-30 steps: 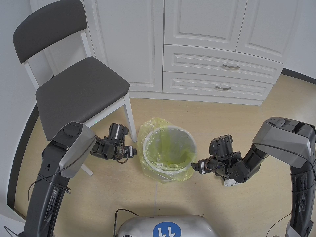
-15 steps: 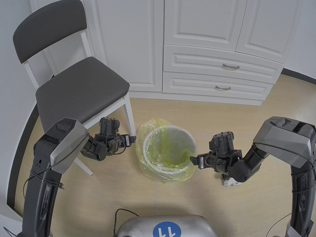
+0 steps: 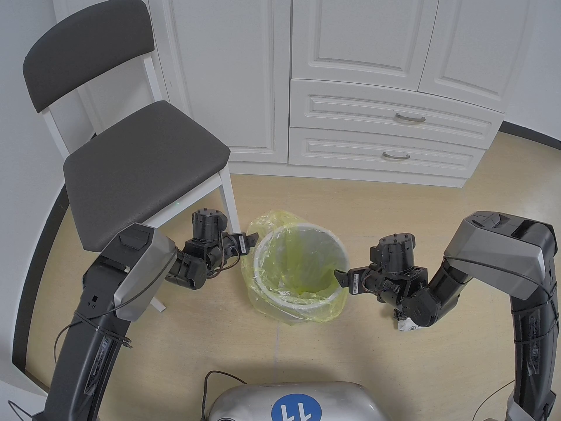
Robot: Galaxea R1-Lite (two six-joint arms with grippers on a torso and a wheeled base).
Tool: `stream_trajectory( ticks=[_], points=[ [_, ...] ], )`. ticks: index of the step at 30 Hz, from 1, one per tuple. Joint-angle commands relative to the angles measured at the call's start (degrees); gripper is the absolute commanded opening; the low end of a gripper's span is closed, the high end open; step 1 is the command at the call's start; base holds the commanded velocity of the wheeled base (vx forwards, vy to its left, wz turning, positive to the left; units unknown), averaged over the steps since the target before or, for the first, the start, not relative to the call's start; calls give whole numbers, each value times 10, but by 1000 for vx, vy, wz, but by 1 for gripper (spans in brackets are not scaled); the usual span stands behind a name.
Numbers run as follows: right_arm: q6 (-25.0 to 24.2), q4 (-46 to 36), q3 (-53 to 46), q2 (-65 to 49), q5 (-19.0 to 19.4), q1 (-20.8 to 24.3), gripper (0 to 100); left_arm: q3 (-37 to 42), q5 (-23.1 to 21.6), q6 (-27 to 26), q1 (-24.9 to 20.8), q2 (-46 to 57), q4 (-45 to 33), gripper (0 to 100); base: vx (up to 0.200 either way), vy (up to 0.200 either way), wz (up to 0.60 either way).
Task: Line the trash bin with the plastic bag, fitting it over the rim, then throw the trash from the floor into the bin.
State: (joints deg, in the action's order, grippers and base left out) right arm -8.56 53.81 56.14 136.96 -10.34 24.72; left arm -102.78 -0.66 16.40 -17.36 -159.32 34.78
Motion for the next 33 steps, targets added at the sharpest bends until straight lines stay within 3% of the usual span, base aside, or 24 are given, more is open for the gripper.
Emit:
stream_trajectory(
  ticks=[1, 4, 14, 26, 33],
  points=[
    [0, 1, 0, 8, 1, -3, 100, -18, -15, 1, -3, -27, -4, 100, 0, 0, 0],
    [0, 2, 0, 9, 1, -4, 100, -58, -48, 0, -2, -47, -32, 100, 0, 0, 0],
    [1, 0, -2, 9, 4, -9, 100, -117, -34, -34, 6, -72, -170, 100, 0, 0, 0],
    [2, -5, -2, 19, 4, -9, 100, -118, -18, -78, 5, -101, -177, 100, 0, 0, 0],
    [2, -2, -8, 16, 4, -8, 100, -118, 16, -78, 10, -91, -175, 100, 0, 0, 0]
  ],
)
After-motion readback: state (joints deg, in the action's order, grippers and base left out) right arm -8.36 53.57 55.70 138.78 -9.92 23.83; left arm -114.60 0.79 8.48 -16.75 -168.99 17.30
